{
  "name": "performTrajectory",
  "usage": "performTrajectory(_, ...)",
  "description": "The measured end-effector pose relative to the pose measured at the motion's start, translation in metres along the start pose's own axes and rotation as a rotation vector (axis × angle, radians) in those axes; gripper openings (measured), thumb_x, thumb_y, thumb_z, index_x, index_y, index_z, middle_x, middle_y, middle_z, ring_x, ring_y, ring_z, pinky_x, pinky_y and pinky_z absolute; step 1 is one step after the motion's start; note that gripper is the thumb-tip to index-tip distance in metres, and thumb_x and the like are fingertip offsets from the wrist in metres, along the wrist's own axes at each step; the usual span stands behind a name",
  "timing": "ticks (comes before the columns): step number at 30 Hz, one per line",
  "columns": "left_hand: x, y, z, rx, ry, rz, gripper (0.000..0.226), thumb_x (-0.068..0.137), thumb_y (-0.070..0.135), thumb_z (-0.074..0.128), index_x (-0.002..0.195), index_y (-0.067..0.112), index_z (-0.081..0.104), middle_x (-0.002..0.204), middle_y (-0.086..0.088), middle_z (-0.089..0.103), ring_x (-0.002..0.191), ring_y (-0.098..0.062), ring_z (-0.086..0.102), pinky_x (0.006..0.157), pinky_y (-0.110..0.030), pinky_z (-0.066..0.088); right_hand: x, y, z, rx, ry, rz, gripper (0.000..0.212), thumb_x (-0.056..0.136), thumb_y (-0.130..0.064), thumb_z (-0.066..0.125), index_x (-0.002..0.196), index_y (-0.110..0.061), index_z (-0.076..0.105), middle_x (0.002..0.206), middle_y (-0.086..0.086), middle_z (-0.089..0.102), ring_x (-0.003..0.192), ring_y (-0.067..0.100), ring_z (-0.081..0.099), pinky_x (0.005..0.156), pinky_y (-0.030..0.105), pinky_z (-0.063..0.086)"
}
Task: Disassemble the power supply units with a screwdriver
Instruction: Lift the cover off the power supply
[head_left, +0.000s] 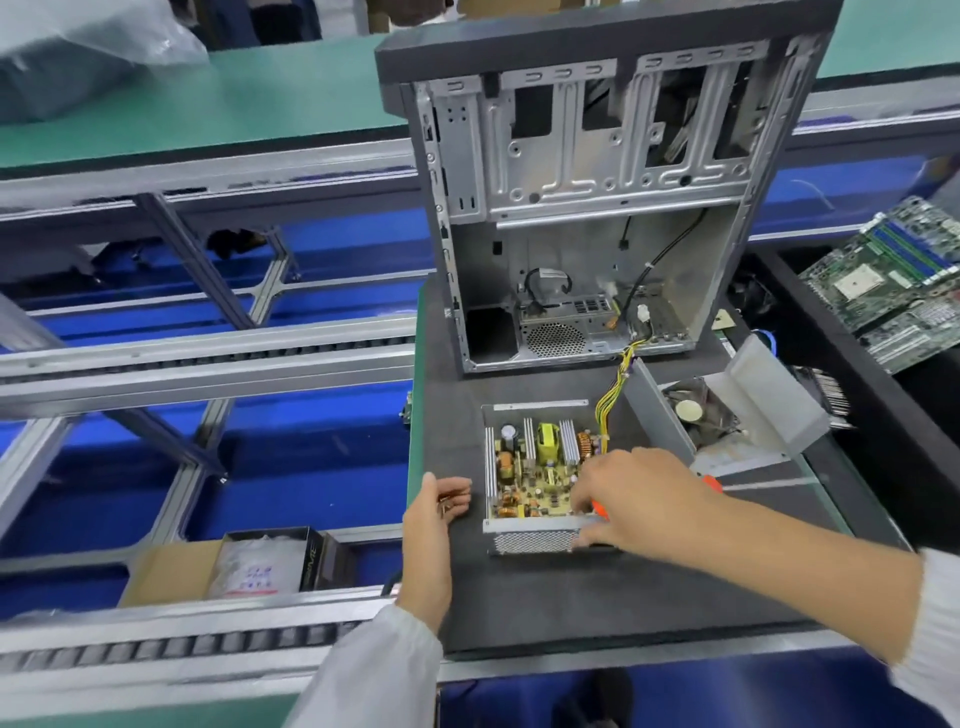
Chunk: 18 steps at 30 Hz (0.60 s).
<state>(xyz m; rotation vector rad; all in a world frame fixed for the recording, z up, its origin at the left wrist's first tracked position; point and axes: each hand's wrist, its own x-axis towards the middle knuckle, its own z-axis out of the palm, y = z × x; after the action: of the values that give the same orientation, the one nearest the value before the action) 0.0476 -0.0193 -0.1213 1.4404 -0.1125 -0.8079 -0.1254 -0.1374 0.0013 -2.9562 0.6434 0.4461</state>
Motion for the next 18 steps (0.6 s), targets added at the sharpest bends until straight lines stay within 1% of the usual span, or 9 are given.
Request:
performTrajectory(2,-0.003,-0.007,-0.004,0.113,-0.022,0.038,0.053,0.105,0.035,0.033,0.079,0.013,0.073,0.080,0.000,0.072,0.077,-0.013,0.061,0.077,-0.026,0.047,0.002,-0.002,0.006,-0.085,0.014,0.000,0.038,0.085,-0.054,0.059,0.108,-0.024,0.063,0.111,0.001,0.063,0.103,0.029,0.061,0.074,0.034,0.044)
performTrajectory(4,-0.007,-0.012,-0.007,0.263,-0.065,0.136,0.044,0.104,0.032,0.037,0.077,0.018,0.069,0.078,0.005,0.067,0.075,-0.011,0.057,0.075,-0.020,0.044,0.003,-0.003,0.013,-0.115,0.017,0.007,0.031,0.089,-0.049,0.056,0.103,-0.022,0.063,0.108,0.004,0.064,0.099,0.031,0.062,0.070,0.032,0.041)
performTrajectory(7,-0.012,-0.017,-0.010,0.572,-0.163,0.388,0.021,0.102,0.013,0.042,0.097,0.022,0.060,0.093,0.009,0.062,0.086,-0.003,0.056,0.077,-0.009,0.041,0.001,0.003,0.020,-0.132,0.043,0.029,0.029,0.091,-0.048,0.054,0.099,-0.022,0.063,0.106,0.004,0.064,0.098,0.030,0.062,0.066,0.031,0.033)
performTrajectory(8,-0.013,-0.017,-0.010,0.634,-0.187,0.451,0.021,0.102,0.007,0.042,0.104,0.020,0.059,0.099,0.008,0.061,0.091,-0.001,0.055,0.080,-0.008,0.040,0.000,0.007,0.021,-0.141,0.048,0.045,0.030,0.091,-0.049,0.054,0.101,-0.022,0.062,0.107,0.003,0.064,0.099,0.029,0.062,0.066,0.031,0.034)
performTrajectory(10,-0.015,-0.020,-0.009,0.739,-0.218,0.572,0.027,0.097,-0.007,0.042,0.106,0.011,0.061,0.100,0.002,0.058,0.093,-0.005,0.054,0.083,-0.011,0.041,-0.001,0.016,0.022,-0.147,0.049,0.070,0.031,0.091,-0.049,0.054,0.104,-0.022,0.061,0.108,0.003,0.063,0.100,0.028,0.062,0.069,0.032,0.041)
performTrajectory(11,-0.016,-0.021,-0.008,0.784,-0.220,0.605,0.031,0.093,-0.013,0.042,0.103,0.007,0.063,0.099,0.000,0.057,0.092,-0.008,0.054,0.084,-0.014,0.042,-0.002,0.019,0.023,-0.145,0.047,0.076,0.030,0.091,-0.048,0.054,0.102,-0.021,0.061,0.107,0.003,0.063,0.100,0.028,0.062,0.070,0.033,0.043)
performTrajectory(13,-0.018,-0.023,-0.004,0.826,-0.198,0.621,0.036,0.088,-0.020,0.041,0.100,0.004,0.064,0.099,-0.003,0.057,0.092,-0.014,0.055,0.085,-0.019,0.044,-0.004,0.022,0.026,-0.139,0.049,0.074,0.028,0.091,-0.048,0.053,0.097,-0.022,0.060,0.106,0.001,0.063,0.099,0.027,0.062,0.068,0.032,0.041)
performTrajectory(15,-0.020,-0.024,-0.002,0.843,-0.168,0.634,0.036,0.087,-0.020,0.043,0.100,0.005,0.065,0.099,-0.002,0.058,0.094,-0.014,0.055,0.087,-0.021,0.046,-0.005,0.023,0.028,-0.126,0.046,0.068,0.026,0.090,-0.049,0.054,0.094,-0.024,0.059,0.106,-0.001,0.063,0.100,0.025,0.061,0.066,0.031,0.038)
performTrajectory(18,-0.021,-0.022,-0.003,0.829,-0.176,0.637,0.034,0.090,-0.015,0.045,0.102,0.009,0.067,0.101,0.002,0.062,0.097,-0.009,0.057,0.091,-0.022,0.047,-0.006,0.026,0.027,-0.093,0.045,0.063,0.025,0.090,-0.051,0.054,0.097,-0.028,0.059,0.107,-0.004,0.062,0.101,0.024,0.061,0.069,0.031,0.040)
